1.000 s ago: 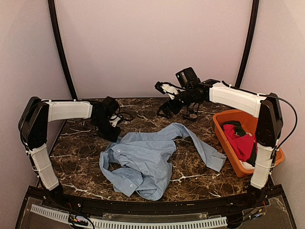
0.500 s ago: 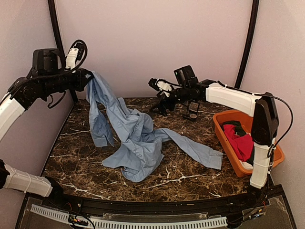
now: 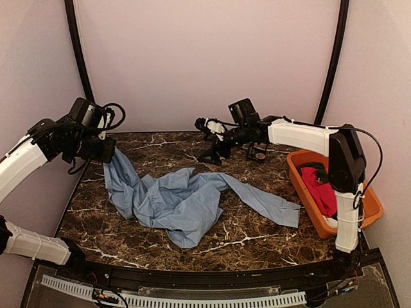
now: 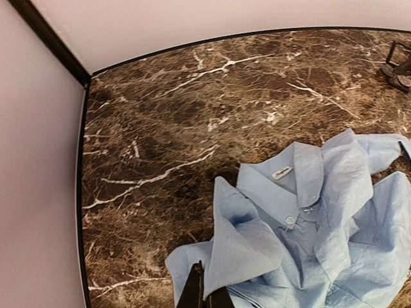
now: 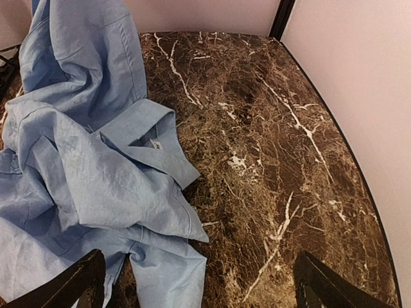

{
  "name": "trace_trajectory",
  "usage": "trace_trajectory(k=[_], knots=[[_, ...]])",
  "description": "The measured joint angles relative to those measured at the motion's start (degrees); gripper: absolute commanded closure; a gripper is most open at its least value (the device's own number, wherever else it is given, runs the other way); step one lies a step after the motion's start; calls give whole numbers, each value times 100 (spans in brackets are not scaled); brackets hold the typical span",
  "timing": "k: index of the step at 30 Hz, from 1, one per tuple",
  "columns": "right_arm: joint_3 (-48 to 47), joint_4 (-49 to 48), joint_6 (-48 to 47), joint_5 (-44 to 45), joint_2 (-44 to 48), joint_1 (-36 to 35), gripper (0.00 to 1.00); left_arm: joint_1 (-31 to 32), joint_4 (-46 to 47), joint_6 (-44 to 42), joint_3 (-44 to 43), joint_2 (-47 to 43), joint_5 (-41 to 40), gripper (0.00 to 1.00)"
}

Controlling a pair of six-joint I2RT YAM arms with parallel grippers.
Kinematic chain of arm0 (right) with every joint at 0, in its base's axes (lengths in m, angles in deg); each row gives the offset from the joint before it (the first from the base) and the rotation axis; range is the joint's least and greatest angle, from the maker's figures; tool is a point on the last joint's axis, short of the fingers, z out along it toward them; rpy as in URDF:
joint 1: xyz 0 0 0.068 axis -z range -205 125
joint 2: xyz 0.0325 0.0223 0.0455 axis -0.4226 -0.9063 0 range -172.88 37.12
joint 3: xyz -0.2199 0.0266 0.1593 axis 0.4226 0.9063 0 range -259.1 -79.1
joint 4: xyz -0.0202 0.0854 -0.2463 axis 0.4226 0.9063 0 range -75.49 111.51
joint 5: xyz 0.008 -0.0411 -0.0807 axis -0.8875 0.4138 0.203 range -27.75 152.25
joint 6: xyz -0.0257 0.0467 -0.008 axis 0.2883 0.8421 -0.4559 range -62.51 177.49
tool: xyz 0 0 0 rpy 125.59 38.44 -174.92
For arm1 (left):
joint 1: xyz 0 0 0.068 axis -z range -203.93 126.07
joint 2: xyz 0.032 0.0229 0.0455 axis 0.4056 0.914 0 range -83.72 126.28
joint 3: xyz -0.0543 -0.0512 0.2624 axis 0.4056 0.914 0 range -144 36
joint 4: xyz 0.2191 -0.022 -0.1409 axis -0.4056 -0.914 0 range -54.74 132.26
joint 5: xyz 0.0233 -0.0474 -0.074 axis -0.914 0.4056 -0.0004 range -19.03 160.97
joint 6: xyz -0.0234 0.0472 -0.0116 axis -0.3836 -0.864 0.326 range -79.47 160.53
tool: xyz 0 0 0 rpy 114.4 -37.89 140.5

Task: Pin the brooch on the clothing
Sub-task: Pick up the crumped clothing from the center of the board.

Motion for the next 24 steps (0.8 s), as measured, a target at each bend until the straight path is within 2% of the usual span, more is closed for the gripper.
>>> trace_trajectory(k=[1,2,4,10,17,24], knots=[[-46,46,-4,-24,-94,-13,1,0,-90,103,83,-92,-136,83],[-94,74,-7,-39,-184,-28,2,0,-160,173,138,-151,-234,64],[-352,243,17,-94,-459,-66,1,0,-299,365,245,-264,-459,43],[-1248,511,387,-422,-1309,-107,1,0,-433,669,424,-505,-852,32],[-2312,874,942,-949,-2197,-107,1,0,-221,669,450,-748,-964,31],[-2669,1014,1416,-1355,-2715,-122,3,0,87,662,776,-481,-868,31]])
